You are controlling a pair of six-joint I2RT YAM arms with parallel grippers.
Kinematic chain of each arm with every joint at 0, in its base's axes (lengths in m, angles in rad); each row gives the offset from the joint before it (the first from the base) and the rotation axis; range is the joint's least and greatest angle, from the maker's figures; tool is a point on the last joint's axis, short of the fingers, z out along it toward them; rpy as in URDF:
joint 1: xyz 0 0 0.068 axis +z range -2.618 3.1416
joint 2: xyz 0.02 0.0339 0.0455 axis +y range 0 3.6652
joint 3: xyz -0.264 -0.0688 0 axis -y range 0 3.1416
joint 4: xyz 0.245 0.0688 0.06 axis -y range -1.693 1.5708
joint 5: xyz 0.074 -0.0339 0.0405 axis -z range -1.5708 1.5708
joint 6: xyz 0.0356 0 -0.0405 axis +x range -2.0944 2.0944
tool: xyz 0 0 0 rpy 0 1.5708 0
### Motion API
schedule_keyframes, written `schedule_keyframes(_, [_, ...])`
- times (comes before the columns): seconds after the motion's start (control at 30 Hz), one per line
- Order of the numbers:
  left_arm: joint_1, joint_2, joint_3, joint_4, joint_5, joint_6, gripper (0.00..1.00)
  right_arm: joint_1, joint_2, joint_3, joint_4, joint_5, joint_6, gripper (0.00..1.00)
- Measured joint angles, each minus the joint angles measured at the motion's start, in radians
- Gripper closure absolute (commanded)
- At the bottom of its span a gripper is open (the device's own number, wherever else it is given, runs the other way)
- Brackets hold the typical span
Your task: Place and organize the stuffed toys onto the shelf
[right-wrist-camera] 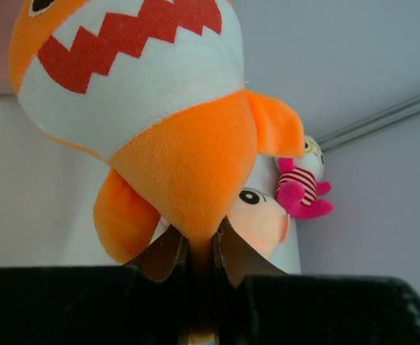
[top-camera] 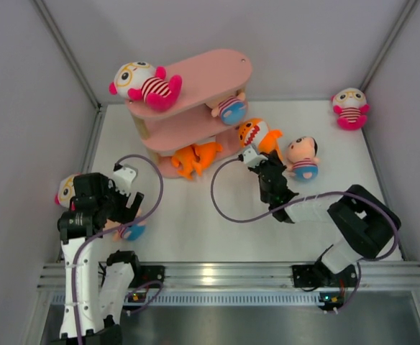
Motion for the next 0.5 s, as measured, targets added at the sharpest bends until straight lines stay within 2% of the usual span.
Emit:
schedule_keyframes(0.1, [0.0, 0.009, 0.0, 0.008, 0.0, -0.003, 0.07, 0.023, 0.066, 0.021, 0.096, 0.028, -0.099, 1.0])
schedule_keyframes(0.33, [0.0, 0.019, -0.003, 0.02, -0.003, -0.008, 0.07, 0.076, 0.336, 0.153, 0.298, 0.145, -0.336, 1.0])
schedule_keyframes(0.5, [0.0, 0.019, -0.007, 0.021, -0.007, -0.008, 0.07, 0.08, 0.402, 0.212, 0.337, 0.19, -0.396, 1.0])
